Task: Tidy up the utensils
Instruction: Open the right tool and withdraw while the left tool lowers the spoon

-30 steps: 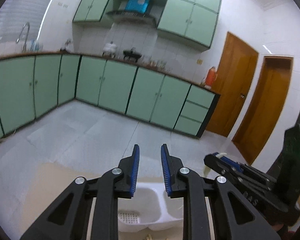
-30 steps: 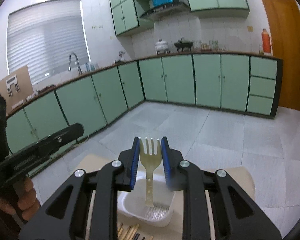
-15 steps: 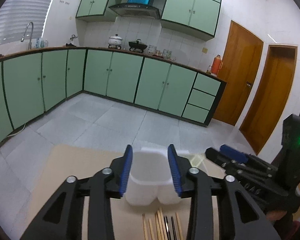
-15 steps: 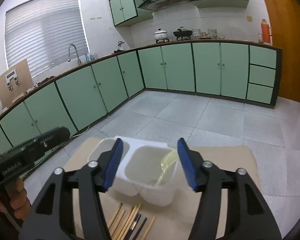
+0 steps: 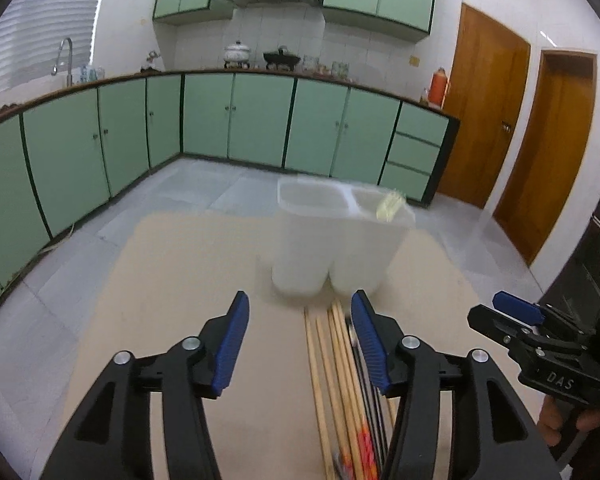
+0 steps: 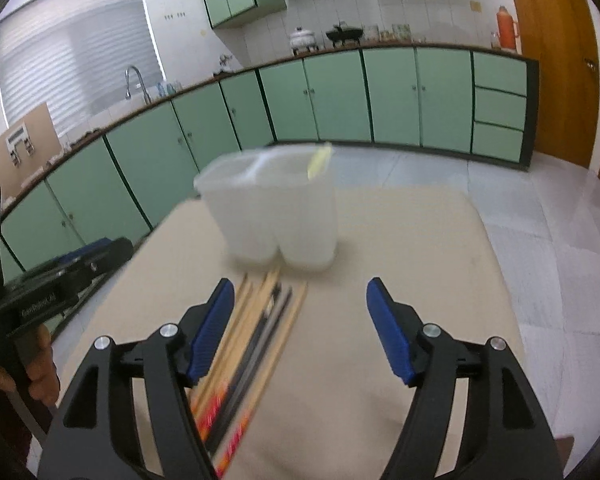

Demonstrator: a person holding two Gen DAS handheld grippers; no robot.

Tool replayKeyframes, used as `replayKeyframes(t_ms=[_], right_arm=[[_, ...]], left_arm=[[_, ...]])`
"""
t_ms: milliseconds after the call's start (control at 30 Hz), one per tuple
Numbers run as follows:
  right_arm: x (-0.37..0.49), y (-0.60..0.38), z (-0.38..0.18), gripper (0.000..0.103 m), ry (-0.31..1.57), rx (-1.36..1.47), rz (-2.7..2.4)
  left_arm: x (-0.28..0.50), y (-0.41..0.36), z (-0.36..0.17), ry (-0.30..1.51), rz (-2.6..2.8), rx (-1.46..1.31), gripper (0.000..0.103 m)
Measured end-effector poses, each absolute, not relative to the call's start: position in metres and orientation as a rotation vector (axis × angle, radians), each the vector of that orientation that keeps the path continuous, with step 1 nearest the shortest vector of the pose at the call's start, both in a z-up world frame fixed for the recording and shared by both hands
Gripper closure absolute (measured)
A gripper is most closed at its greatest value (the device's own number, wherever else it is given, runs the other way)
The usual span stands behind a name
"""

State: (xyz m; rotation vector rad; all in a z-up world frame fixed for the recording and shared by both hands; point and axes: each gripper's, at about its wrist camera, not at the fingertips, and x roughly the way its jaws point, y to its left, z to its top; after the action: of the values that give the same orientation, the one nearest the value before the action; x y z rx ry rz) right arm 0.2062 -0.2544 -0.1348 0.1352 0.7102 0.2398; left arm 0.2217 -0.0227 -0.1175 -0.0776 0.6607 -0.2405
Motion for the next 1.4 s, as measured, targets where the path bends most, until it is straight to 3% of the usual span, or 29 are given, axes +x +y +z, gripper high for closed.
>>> replayKeyframes(t_ms=[867, 1033, 1267, 1400], right_arm=[[0.102, -0.248, -0.166, 0.041, 0.742, 0.149, 0.245], [0.096, -0.248, -0.167, 0.041, 0.739, 0.150, 0.246], [0.099, -0.248, -0.167, 0.041, 0.732, 0.151, 0.244], [0.100, -0.249, -0.170, 0.041, 0.741, 0.155, 0.239]], left_arm=[[0.109, -0.036, -0.190, 0.878, -0.316, -0.035, 0.051], [0.104, -0.044, -0.200, 0.921, -0.331, -0.024, 0.061], [0.104, -0.048, -0.209, 0.962, -0.345, -0.032, 0.065], [0.104, -0.050, -0.211, 0.972, -0.355, -0.029, 0.081]])
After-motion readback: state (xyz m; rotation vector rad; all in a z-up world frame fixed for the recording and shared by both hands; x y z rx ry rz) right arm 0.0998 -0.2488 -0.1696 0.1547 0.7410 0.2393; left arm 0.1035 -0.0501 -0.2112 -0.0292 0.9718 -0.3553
